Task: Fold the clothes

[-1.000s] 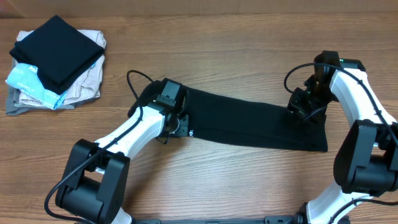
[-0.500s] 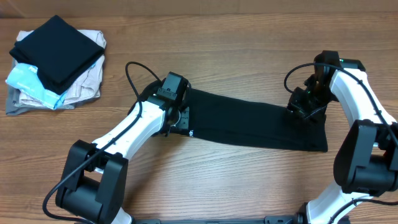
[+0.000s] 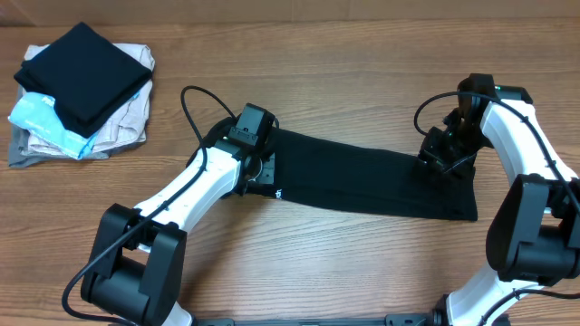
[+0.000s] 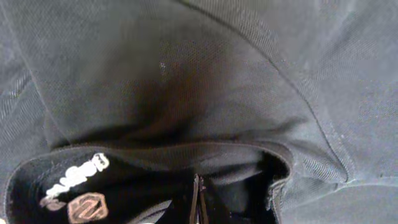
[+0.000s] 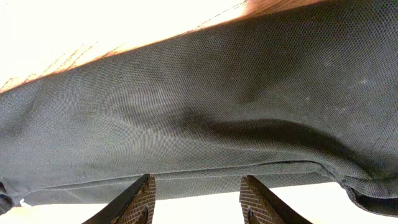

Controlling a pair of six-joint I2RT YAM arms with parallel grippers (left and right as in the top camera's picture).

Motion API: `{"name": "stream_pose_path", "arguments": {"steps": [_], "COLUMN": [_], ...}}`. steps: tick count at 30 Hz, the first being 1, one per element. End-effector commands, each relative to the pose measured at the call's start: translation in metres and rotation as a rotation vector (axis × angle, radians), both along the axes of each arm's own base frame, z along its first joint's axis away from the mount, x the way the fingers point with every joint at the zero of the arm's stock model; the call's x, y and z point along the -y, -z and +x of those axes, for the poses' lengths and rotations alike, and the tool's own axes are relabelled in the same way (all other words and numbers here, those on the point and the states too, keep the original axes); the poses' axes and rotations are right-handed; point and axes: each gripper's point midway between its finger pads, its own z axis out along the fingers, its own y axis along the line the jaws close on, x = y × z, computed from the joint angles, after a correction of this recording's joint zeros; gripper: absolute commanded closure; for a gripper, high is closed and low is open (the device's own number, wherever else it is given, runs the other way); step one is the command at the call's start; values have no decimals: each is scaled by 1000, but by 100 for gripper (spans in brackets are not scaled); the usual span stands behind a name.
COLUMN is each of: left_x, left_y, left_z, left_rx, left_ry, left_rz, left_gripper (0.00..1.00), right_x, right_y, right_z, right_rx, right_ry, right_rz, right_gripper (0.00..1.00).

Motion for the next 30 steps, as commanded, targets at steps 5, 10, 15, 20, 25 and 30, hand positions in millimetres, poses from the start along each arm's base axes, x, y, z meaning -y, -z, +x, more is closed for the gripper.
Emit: {"name": "stream_pose_path", "arguments": {"steps": [5, 10, 15, 20, 25, 30], "left_x": [6, 8, 3, -23, -57, -89], "left_y": [-36, -86, -101, -99, -98, -96], "left_z": [23, 39, 49, 52, 58, 61], "left_rx": [65, 124, 156, 127, 90, 65], "left_ry": [21, 29, 6, -103, -195, -278], "left_rz": [2, 12, 17, 8, -52, -83], "left_gripper": [96, 91, 85, 76, 67, 59], "right_x": [12, 55, 115, 130, 133, 117], "right_y": [-19, -51, -54, -37, -13, 7], "right_z": [10, -2, -37, -46, -49, -43], "right_rx": [69, 63, -48, -55, -46, 7], "right_ry": [-5, 97, 295, 365, 373, 270], "right_rz": [-27, -146, -321, -289, -290, -195], "right_gripper": [69, 62, 41, 34, 31, 31]}}
